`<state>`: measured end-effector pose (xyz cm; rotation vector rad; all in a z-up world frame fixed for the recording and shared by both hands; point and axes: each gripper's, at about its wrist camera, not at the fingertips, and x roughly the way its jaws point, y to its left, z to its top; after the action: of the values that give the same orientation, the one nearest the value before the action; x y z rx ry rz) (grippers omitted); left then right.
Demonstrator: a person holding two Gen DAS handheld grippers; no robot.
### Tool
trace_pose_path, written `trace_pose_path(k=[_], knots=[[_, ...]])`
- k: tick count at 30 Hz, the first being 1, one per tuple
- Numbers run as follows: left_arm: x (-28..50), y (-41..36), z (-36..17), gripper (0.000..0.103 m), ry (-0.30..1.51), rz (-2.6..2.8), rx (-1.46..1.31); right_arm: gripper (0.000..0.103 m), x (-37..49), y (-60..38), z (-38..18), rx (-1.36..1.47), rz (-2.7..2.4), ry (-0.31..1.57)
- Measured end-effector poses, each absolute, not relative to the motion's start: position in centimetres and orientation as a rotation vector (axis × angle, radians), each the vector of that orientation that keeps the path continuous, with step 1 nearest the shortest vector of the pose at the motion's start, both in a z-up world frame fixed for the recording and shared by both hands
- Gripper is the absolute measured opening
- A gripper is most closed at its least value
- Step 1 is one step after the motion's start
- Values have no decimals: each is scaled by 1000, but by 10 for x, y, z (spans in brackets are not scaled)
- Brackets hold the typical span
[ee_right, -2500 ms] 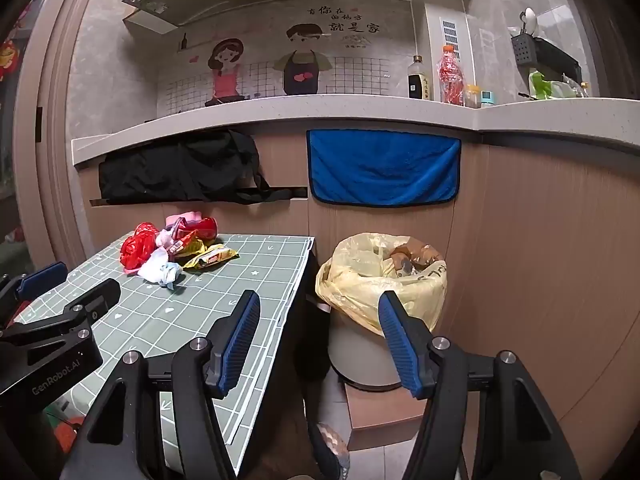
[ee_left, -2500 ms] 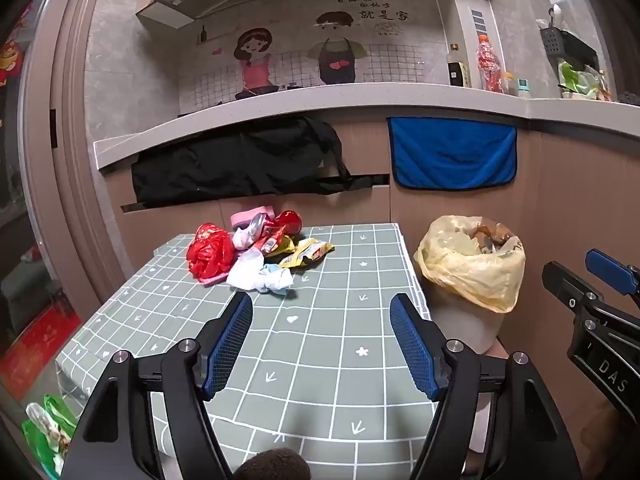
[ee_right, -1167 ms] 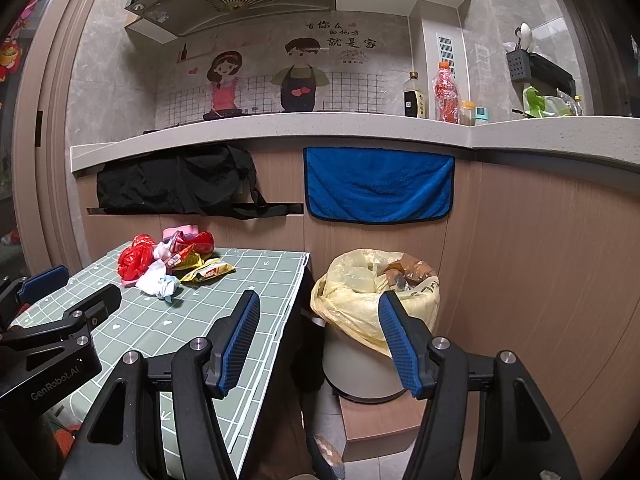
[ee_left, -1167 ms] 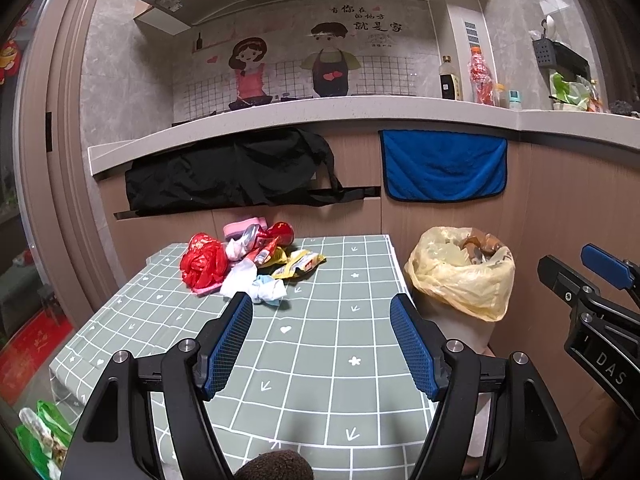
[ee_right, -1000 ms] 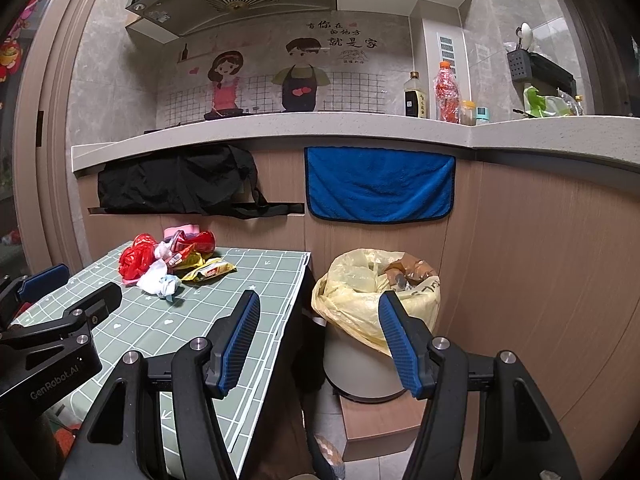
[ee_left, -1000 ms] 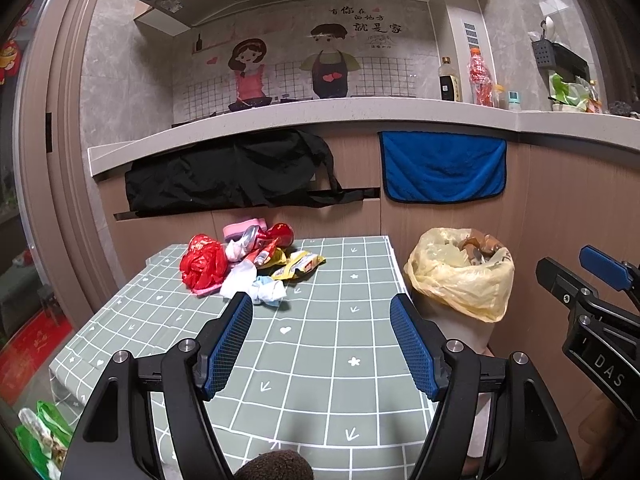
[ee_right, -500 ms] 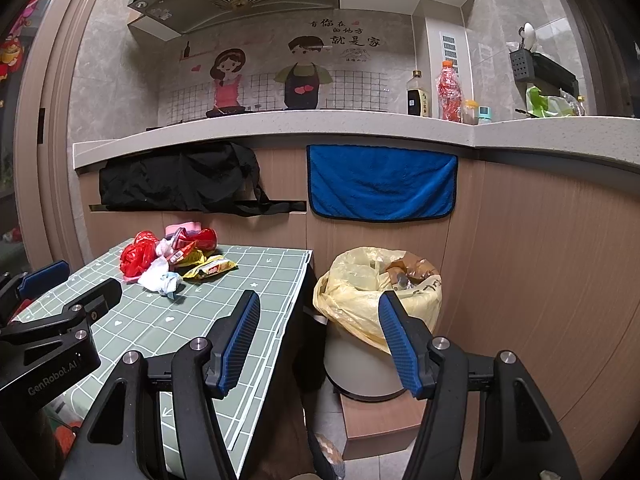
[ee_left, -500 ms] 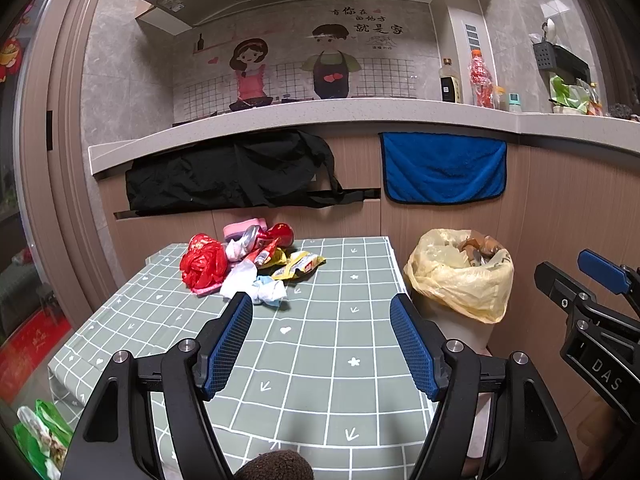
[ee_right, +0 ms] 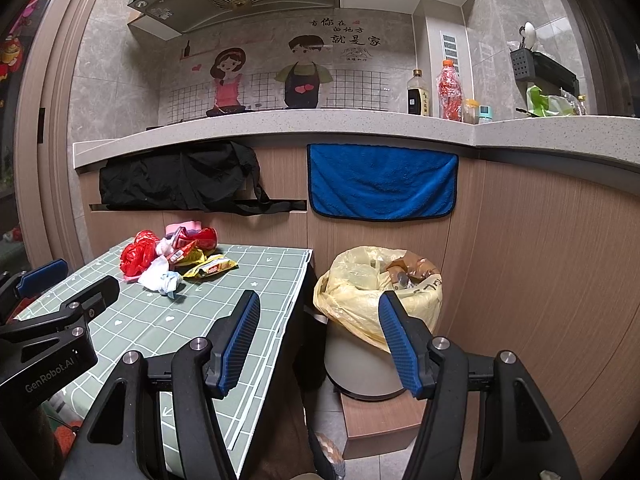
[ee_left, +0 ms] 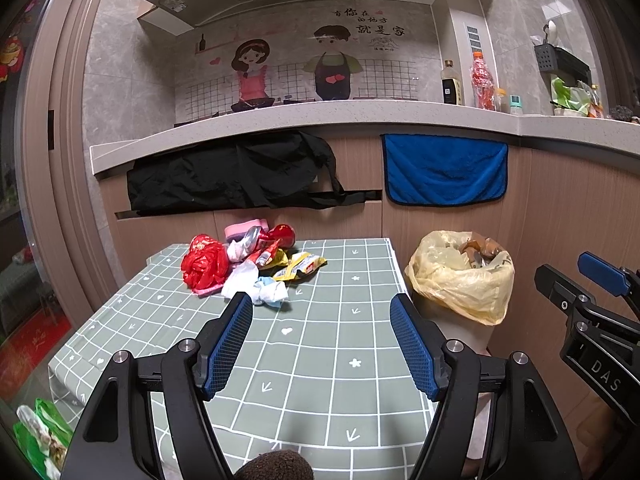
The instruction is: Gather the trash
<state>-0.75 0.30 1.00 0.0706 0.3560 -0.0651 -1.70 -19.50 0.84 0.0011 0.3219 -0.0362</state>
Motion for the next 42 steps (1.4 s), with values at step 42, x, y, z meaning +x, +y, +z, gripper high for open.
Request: trace_pose_path(k=[42], knots=[[195, 181, 9, 72, 539, -12, -78, 59, 200, -114, 38, -48, 192, 424]])
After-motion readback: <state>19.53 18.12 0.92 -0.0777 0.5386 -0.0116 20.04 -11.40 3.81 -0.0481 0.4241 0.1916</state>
